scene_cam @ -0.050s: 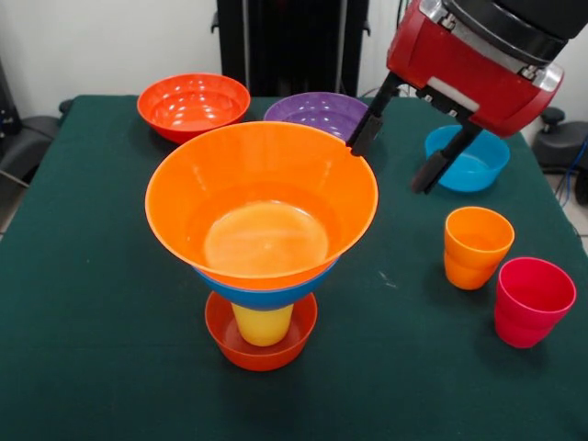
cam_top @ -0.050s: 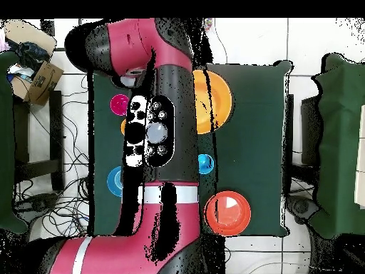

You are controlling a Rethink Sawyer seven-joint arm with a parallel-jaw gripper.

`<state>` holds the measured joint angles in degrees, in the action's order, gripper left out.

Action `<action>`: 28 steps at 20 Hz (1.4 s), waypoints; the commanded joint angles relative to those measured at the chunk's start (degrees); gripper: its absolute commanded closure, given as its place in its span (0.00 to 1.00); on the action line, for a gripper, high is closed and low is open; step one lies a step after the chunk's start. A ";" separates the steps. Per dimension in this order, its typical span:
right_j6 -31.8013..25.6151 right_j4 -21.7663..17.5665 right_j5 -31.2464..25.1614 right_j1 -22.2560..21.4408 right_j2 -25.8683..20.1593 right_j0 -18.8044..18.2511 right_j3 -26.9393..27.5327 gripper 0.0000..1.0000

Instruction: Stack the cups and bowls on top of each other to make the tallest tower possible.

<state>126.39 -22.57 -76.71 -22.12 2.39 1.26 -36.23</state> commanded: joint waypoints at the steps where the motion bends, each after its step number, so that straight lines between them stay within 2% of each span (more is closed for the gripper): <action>1: -0.43 2.86 1.93 -0.02 -3.45 0.46 -9.67 0.00; 11: 4.80 6.15 5.44 -2.23 -1.98 1.36 -15.40 0.00; 17: 7.02 7.67 7.61 -5.71 0.06 2.57 -21.65 0.00; 28: 7.52 10.31 8.75 -13.23 3.92 3.84 -32.40 0.00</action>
<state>126.39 -13.71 -71.01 -30.65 6.37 3.93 -56.31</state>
